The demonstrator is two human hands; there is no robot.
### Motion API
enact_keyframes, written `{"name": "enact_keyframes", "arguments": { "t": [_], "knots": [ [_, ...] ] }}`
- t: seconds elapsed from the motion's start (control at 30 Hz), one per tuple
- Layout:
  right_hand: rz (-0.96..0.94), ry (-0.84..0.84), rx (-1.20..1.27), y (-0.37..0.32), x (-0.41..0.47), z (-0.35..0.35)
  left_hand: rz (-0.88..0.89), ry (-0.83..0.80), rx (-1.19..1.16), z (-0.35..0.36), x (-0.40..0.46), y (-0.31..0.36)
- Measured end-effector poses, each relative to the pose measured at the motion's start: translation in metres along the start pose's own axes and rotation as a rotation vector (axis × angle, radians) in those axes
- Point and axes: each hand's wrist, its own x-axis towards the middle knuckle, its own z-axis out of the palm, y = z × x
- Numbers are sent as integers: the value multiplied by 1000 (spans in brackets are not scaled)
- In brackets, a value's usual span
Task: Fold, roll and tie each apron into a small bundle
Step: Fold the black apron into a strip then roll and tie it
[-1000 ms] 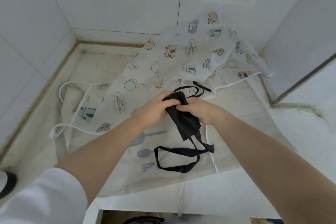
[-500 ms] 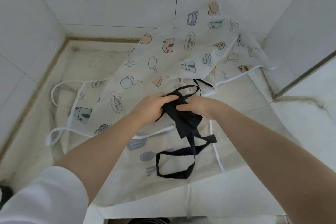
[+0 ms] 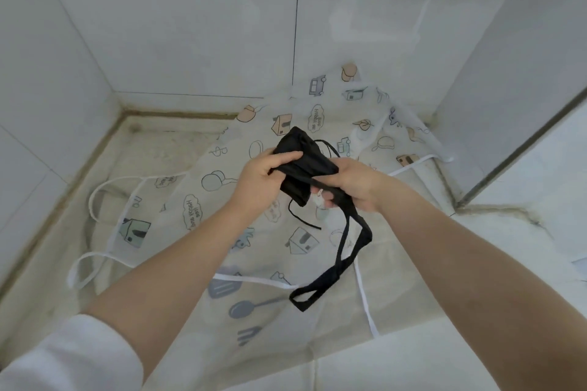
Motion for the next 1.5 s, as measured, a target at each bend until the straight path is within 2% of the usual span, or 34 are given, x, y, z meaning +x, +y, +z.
{"name": "enact_keyframes", "arguments": {
  "t": [0.1, 0.17, 0.27, 0.4, 0.47, 0.5, 0.63, 0.7, 0.73, 0.83, 0.9, 1.03, 1.17, 1.27, 1.37, 1.5],
  "knots": [
    [6, 206, -251, -2, -2, -16, -212, -9, -343, 12, -4, 21],
    [5, 282, -280, -2, -8, -24, -269, 67, -407, 23, -4, 32],
    [-47, 202, -118, -5, -19, -34, -285, 137, -575, 39, 1, 39],
    [-123, 150, 74, -17, -37, -53, -310, 71, -798, 55, 11, 53],
    [-140, 172, 47, -19, -46, -63, -276, 44, -735, 67, 14, 57],
    [-147, 196, 33, -19, -49, -65, -255, 38, -607, 72, 16, 56],
    [-243, 267, -112, -13, -60, -68, -166, 11, 185, 93, 23, 59],
    [-352, 250, -227, -12, -62, -68, -200, -33, 329, 108, 22, 68],
    [-387, 238, -304, -13, -63, -67, -225, -64, 249, 114, 20, 71],
    [-420, 200, -547, -15, -65, -67, -298, -123, -203, 120, 13, 74],
    [-418, 177, -618, -16, -67, -69, -250, -126, -313, 117, 12, 69],
    [-415, 106, -583, -17, -71, -77, -199, -102, -358, 120, 9, 66],
    [-329, -41, -429, -18, -67, -89, -229, 79, -421, 124, 13, 67],
    [-346, 75, -457, -23, -69, -99, -226, 186, -394, 122, 18, 65],
    [-363, 173, -361, -22, -66, -109, -238, 232, -391, 118, 23, 60],
    [-285, 59, -330, -17, -58, -119, -301, 173, -438, 113, 25, 54]
  ]
}}
